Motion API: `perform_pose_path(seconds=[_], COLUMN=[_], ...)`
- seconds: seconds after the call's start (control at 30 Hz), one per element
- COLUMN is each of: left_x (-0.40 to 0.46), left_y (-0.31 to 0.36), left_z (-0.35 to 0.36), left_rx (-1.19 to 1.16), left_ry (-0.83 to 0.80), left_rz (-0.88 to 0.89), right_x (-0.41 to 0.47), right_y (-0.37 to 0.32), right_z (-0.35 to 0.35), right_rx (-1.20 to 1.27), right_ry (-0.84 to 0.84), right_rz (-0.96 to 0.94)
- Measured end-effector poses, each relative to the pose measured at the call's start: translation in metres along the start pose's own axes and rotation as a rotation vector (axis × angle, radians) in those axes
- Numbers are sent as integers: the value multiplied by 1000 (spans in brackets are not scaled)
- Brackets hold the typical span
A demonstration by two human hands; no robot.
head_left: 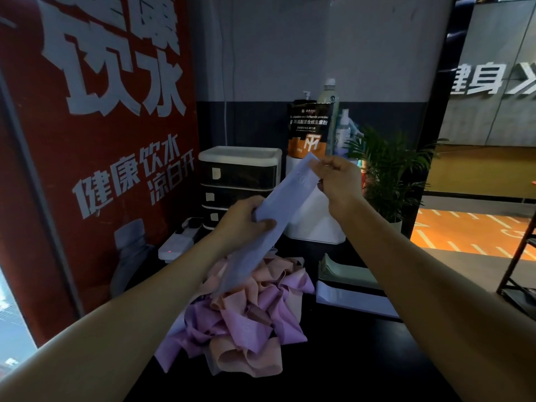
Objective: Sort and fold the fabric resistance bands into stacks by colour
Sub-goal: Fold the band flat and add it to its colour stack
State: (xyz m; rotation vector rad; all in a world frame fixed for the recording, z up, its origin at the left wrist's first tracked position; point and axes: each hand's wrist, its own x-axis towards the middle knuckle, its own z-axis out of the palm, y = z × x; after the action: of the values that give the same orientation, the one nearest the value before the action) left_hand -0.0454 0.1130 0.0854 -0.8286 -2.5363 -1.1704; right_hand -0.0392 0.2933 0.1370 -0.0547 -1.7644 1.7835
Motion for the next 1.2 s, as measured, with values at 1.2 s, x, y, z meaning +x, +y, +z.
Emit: perform_pose_path(seconds=[1.2], left_x=[11], left_y=[-5], left_z=[100], left_rx=[-1126], left_ry=[-139], left_rz=[-872], right_x=[-23], right_y=[104], right_z=[-192], right_rx=[-156], right_ry=[449], right_rz=[316])
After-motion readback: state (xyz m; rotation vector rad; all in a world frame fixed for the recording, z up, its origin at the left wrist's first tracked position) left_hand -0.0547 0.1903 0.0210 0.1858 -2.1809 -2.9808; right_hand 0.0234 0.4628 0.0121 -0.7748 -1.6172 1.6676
